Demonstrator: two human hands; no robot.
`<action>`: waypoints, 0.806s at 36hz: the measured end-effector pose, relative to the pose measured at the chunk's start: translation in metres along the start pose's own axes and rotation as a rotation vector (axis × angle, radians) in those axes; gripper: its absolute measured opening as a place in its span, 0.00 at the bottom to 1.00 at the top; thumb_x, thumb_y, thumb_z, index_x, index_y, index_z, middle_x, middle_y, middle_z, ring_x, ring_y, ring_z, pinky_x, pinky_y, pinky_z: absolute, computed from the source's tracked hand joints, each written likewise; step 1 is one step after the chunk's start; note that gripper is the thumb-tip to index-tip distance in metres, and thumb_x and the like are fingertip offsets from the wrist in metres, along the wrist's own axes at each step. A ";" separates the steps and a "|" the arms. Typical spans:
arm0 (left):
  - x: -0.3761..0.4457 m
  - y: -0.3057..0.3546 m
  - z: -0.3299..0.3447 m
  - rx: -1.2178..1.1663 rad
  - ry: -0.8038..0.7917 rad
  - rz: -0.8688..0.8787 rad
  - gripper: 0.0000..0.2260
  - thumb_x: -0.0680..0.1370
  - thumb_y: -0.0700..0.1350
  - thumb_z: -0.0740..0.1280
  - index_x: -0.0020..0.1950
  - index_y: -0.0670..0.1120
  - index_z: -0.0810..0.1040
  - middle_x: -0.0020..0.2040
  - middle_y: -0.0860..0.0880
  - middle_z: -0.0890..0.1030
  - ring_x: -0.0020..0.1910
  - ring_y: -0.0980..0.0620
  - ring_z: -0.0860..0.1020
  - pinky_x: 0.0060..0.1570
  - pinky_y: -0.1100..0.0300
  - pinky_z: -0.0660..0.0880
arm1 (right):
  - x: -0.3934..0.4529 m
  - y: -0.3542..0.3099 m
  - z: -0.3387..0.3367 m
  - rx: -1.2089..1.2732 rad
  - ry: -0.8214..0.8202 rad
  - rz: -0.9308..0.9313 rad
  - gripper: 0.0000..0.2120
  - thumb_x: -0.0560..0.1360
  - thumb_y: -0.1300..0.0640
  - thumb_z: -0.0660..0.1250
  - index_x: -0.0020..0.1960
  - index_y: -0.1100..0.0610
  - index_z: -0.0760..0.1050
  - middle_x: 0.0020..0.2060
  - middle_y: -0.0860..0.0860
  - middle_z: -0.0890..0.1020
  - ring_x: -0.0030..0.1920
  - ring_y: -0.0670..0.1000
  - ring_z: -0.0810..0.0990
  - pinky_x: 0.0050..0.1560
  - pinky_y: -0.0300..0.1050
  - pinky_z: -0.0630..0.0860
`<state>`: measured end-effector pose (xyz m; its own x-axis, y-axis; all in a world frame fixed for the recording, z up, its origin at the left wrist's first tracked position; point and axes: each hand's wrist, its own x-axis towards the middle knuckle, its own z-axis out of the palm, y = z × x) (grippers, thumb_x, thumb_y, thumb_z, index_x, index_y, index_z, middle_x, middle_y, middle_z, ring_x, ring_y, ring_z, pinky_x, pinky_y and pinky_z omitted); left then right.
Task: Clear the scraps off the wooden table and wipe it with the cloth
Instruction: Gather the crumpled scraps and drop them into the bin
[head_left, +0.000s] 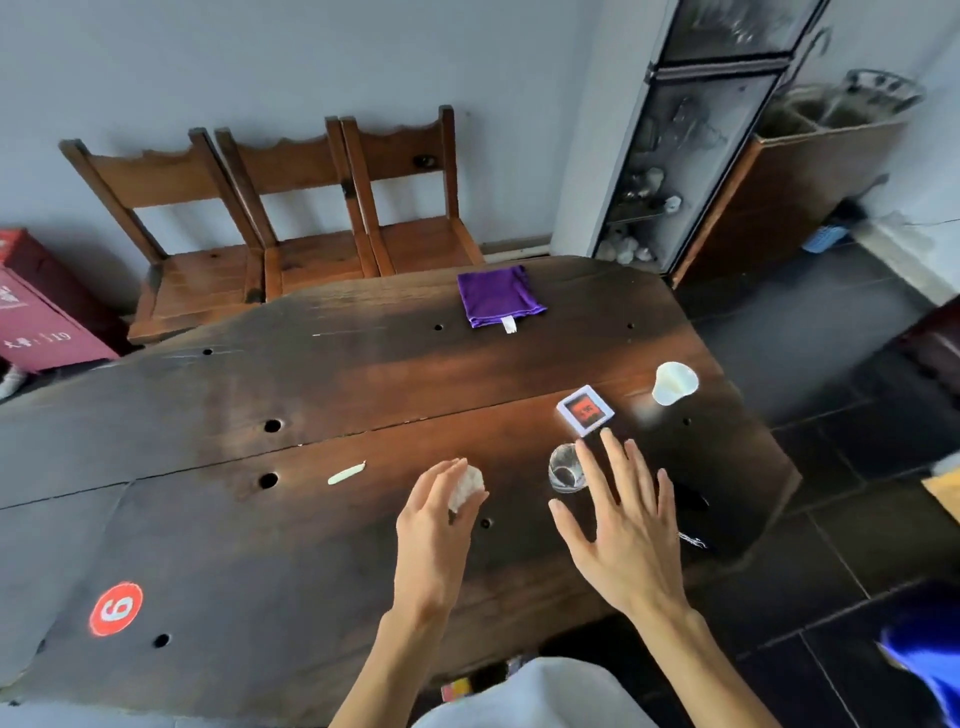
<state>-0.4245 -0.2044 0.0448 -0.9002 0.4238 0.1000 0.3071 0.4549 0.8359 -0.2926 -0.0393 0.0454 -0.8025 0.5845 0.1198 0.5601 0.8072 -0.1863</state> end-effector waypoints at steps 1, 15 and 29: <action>-0.002 0.000 0.004 0.008 -0.019 0.020 0.15 0.76 0.43 0.76 0.63 0.46 0.84 0.62 0.51 0.83 0.57 0.57 0.79 0.58 0.72 0.74 | -0.005 0.005 0.000 -0.009 0.007 0.023 0.36 0.78 0.31 0.50 0.80 0.49 0.63 0.81 0.54 0.60 0.80 0.60 0.60 0.74 0.70 0.63; -0.029 0.039 0.079 0.012 -0.229 0.181 0.14 0.75 0.39 0.77 0.60 0.45 0.84 0.59 0.59 0.78 0.56 0.51 0.80 0.55 0.51 0.80 | -0.078 0.101 -0.025 -0.037 0.012 0.323 0.35 0.79 0.32 0.50 0.81 0.47 0.59 0.82 0.51 0.56 0.82 0.56 0.54 0.76 0.68 0.58; -0.077 0.139 0.221 -0.064 -0.347 0.204 0.13 0.72 0.41 0.79 0.56 0.48 0.85 0.53 0.59 0.82 0.43 0.52 0.80 0.48 0.77 0.70 | -0.130 0.267 -0.068 -0.034 0.047 0.519 0.36 0.78 0.32 0.52 0.80 0.49 0.63 0.81 0.53 0.59 0.80 0.59 0.59 0.75 0.69 0.61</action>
<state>-0.2446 -0.0002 0.0341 -0.6619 0.7443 0.0890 0.4393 0.2889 0.8506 -0.0250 0.1058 0.0461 -0.4082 0.9107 0.0637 0.8885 0.4123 -0.2013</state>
